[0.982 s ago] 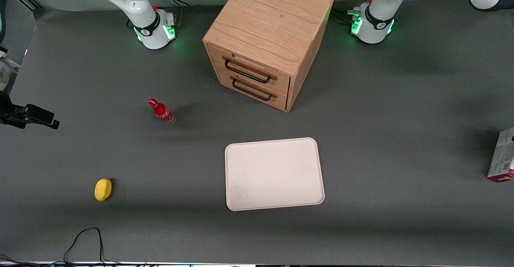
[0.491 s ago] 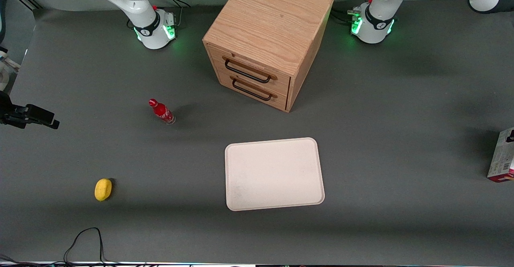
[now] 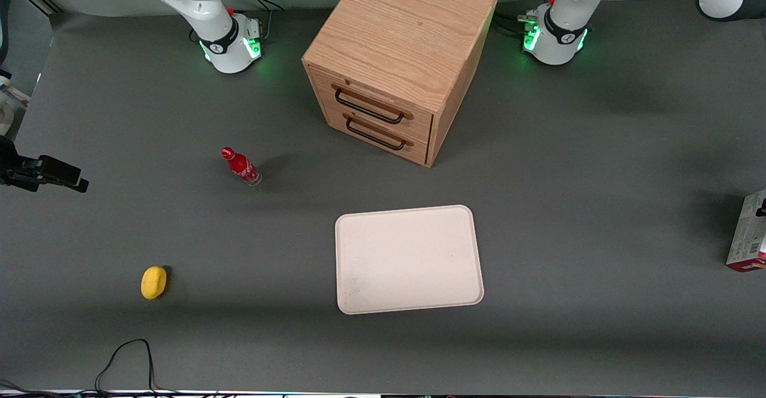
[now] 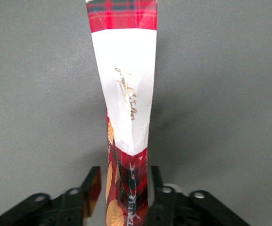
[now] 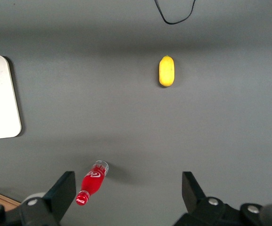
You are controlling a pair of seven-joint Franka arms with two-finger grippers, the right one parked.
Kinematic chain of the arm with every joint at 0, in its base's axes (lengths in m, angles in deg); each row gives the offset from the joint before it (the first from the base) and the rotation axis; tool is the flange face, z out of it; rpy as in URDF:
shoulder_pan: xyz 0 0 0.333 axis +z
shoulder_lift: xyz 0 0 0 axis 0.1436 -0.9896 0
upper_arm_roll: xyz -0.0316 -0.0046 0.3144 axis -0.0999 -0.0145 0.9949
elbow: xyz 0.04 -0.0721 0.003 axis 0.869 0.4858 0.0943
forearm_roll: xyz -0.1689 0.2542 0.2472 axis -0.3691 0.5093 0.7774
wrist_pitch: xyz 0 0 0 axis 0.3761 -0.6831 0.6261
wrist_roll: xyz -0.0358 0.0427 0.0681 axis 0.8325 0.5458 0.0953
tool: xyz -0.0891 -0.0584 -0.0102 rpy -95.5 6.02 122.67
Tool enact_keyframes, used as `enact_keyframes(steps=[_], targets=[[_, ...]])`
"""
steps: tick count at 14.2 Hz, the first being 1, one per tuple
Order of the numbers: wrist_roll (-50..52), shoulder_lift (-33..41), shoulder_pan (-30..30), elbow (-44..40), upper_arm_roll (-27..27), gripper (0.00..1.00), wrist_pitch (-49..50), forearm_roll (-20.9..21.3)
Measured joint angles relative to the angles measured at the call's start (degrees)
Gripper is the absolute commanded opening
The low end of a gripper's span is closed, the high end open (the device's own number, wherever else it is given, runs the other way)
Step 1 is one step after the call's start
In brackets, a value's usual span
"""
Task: Place red cookie box on tray
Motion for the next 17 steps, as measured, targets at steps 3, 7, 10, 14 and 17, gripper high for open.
enact_keyframes(steps=[3,7,10,14,17], targets=[[0.0,0.0,-0.04,0.0,-0.02,0.0,0.0,0.0],[0.0,-0.01,-0.04,-0.01,-0.02,0.0,0.0,0.0],[0.0,0.07,-0.05,-0.13,-0.02,0.0,0.46,0.0],[0.69,5.76,-1.5,-0.68,-0.19,0.0,9.43,0.45],[5.92,17.61,-3.47,4.32,-0.2,0.0,16.06,2.38]])
